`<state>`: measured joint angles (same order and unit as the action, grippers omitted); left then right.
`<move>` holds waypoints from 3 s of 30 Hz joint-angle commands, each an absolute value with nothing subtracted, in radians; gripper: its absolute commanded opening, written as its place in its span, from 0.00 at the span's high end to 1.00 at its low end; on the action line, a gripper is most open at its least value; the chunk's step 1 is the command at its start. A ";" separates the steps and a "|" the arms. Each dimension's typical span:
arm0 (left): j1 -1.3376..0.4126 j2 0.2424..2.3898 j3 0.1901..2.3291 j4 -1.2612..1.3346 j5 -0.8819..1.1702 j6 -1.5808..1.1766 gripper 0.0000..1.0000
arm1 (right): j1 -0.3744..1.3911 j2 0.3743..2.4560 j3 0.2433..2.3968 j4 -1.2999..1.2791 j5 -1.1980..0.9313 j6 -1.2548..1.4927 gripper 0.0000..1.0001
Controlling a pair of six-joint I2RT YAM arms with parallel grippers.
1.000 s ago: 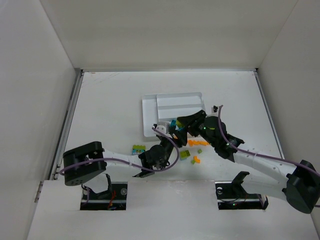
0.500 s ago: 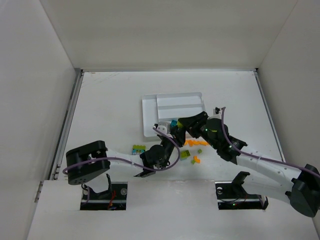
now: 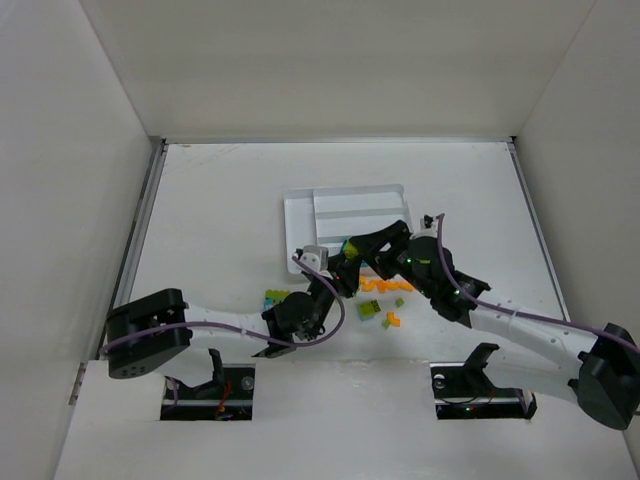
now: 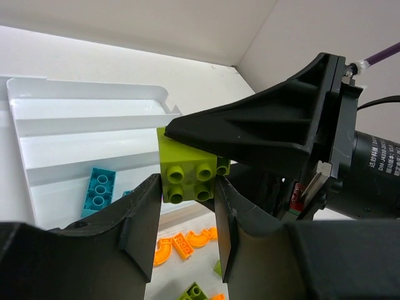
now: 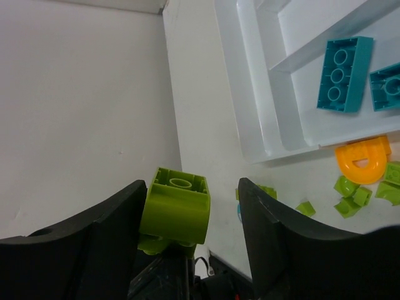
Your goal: Sort the legos into containers by color
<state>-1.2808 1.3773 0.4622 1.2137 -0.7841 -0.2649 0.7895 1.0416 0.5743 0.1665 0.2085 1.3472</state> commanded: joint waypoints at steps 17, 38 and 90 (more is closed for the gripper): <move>-1.213 1.279 0.385 1.247 -0.726 -0.396 0.88 | 0.755 1.038 0.601 0.215 0.196 1.232 0.32; -1.196 1.298 0.387 1.226 -0.690 -0.471 0.89 | 0.759 1.086 0.606 0.273 0.144 1.285 0.40; -1.004 1.195 0.428 0.982 -0.580 -0.508 0.84 | 0.538 1.530 0.827 0.302 0.097 1.077 0.75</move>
<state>-1.0481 1.1702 0.3775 0.9966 -0.6373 -0.4728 0.5514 1.4631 0.7494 0.2535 0.1425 1.1351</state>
